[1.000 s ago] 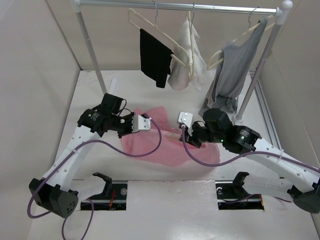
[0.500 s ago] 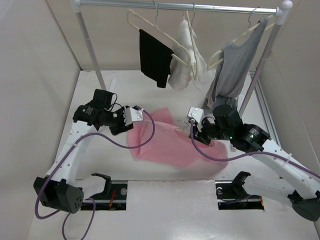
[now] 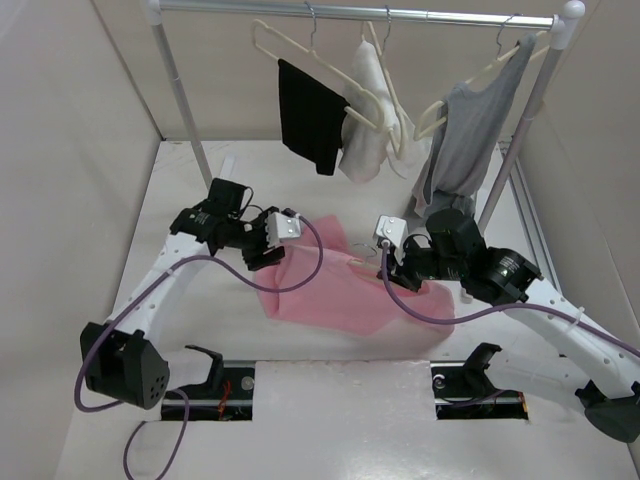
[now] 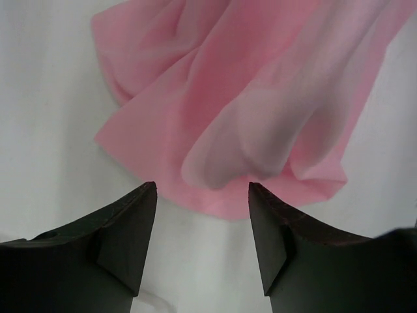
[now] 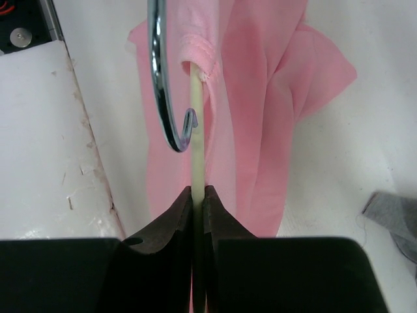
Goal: Place the t-shirt on the hanger
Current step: Place tshirt on hanger
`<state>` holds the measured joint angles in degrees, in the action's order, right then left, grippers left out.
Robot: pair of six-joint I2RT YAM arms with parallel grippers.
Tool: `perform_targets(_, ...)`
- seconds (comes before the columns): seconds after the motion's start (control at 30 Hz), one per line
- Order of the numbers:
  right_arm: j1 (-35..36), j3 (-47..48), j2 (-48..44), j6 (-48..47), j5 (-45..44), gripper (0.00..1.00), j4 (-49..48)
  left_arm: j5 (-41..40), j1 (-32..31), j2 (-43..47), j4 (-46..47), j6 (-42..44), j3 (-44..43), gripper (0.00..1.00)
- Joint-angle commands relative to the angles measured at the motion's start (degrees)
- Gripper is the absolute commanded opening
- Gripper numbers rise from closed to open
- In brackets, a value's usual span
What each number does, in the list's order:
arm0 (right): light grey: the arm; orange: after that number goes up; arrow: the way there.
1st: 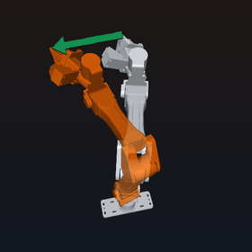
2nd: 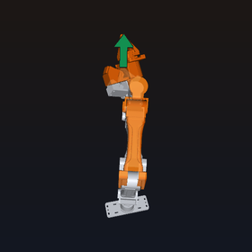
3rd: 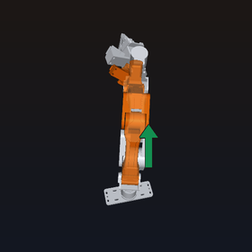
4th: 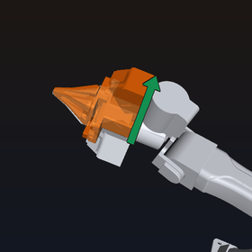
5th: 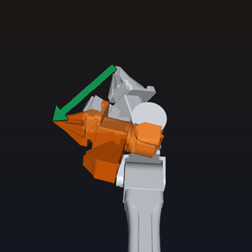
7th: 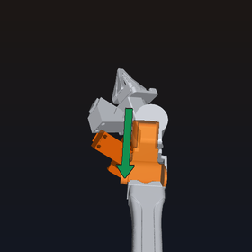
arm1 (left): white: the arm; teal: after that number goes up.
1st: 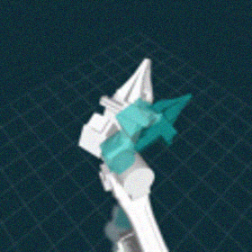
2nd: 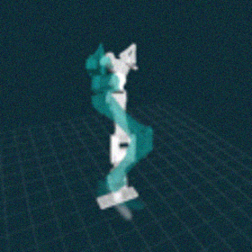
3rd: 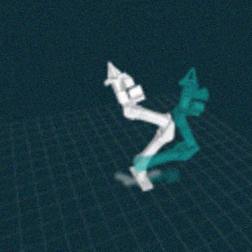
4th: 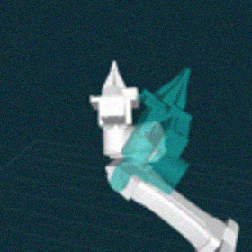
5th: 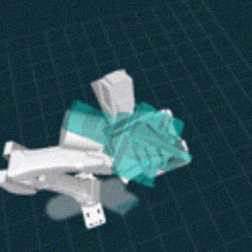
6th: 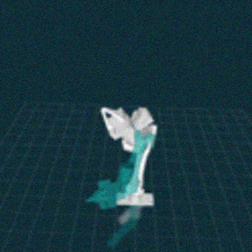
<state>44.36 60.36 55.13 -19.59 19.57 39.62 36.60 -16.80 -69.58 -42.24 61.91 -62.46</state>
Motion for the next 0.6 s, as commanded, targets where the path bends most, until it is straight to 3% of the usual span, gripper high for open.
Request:
perform_targets(0.0, 0.11, 3.01, -1.17, -0.62, 1.52, 0.0, -1.65, 5.84, -2.44, -2.04, -0.04, 0.59, 0.22, 0.55)
perform_targets(0.1, 0.11, 3.01, -1.17, -0.62, 1.52, 0.0, -1.65, 5.85, -2.45, -2.57, 3.9, -0.65, 1.72, 0.51)
perform_targets(0.13, 0.11, 3.53, -1.17, -0.62, 1.52, 0.0, -1.65, 5.07, -2.45, -2.58, 4.44, -0.65, 1.72, 0.33)
perform_targets(0.17, 0.11, 3.54, -1.17, -0.62, 1.52, 0.0, -1.65, 4.54, -2.45, -2.58, 4.45, -0.65, 1.72, 0.33)
perform_targets(0.2, 0.11, 3.54, -0.65, -0.62, 1.52, 0.0, -1.65, 4.53, -2.45, -3.1, 4.45, -0.65, 1.03, 0.15)
perform_targets(0.27, 0.11, 4.06, -0.64, -0.62, 1.52, 0.0, -1.65, 4.53, -2.45, -3.1, 2.7, -0.65, -0.99, 0.03)
perform_targets(0.4, -1.98, 2.67, -0.64, -0.09, 0.82, 0.0, -1.65, 4.53, -0.7, -2.49, -4.15, 1.28, -5.38, 0.0)
perform_targets(0.57, -4.71, 1.17, -0.11, -0.09, 3.37, 0.0, -2.26, 5.06, 8.59, -1.44, -11.46, 3.39, -11.63, 0.0)
